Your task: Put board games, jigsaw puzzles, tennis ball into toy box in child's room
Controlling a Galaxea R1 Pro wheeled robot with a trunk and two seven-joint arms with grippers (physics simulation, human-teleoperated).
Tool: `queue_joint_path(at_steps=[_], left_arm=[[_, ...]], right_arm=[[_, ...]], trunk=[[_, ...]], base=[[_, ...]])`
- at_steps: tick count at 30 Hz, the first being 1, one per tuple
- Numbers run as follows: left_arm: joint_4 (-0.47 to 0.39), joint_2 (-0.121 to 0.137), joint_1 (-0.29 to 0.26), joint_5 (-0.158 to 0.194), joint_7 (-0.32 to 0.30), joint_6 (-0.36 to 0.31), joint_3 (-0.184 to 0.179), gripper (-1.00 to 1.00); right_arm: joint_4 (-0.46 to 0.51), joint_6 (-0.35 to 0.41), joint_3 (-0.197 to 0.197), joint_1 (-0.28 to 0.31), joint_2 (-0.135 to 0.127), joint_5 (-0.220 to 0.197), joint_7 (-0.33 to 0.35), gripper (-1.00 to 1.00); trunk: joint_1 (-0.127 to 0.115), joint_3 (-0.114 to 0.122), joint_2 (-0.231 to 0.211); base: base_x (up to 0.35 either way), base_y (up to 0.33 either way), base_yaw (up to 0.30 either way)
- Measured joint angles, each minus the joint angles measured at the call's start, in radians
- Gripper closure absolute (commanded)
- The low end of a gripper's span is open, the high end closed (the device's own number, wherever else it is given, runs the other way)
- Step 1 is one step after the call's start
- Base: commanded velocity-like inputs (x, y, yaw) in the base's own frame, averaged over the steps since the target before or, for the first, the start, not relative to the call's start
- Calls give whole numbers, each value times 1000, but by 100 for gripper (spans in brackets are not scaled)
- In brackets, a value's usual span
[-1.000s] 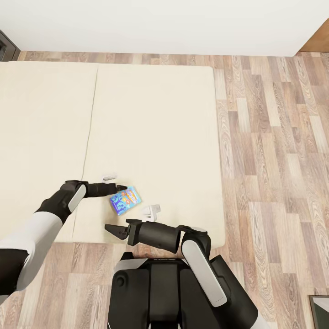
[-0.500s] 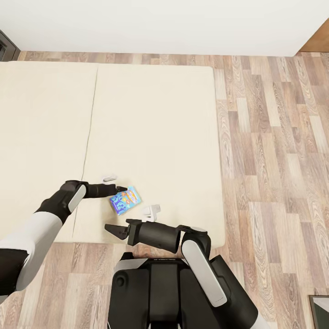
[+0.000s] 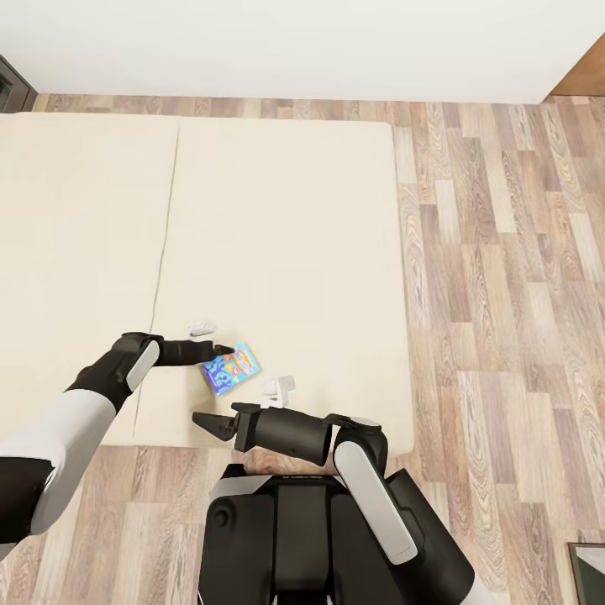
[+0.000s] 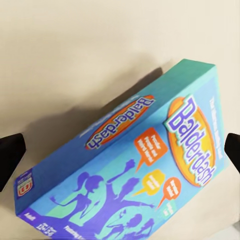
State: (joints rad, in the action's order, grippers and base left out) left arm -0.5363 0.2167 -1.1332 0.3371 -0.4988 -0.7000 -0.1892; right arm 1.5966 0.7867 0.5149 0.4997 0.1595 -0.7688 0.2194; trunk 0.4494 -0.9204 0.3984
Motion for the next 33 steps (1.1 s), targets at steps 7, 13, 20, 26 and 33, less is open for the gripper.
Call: queue_joint_path(at_steps=[7, 13, 20, 26, 33], left_arm=[[2, 0, 0, 4, 26, -6, 0, -100], [4, -3, 1, 5, 32, -8, -1, -100], [7, -6, 1, 6, 33, -9, -1, -100], [8, -17, 3, 8, 32, -21, -1, -100], [8, -49, 8, 9, 33, -34, -1, -100]], right_arm=[[0, 0, 1, 0, 1, 0, -1, -100], [0, 0, 1, 0, 1, 0, -2, -100], [0, 0, 1, 0, 1, 0, -2, -100], [0, 0, 1, 0, 1, 0, -1, -100], [0, 0, 2, 0, 1, 0, -1, -100]], trunk=[[0, 0, 0], [0, 0, 0], [0, 0, 0], [0, 0, 0], [0, 0, 0]], base=[[0, 0, 0], [0, 0, 0], [0, 0, 0], [0, 0, 0], [0, 0, 0]])
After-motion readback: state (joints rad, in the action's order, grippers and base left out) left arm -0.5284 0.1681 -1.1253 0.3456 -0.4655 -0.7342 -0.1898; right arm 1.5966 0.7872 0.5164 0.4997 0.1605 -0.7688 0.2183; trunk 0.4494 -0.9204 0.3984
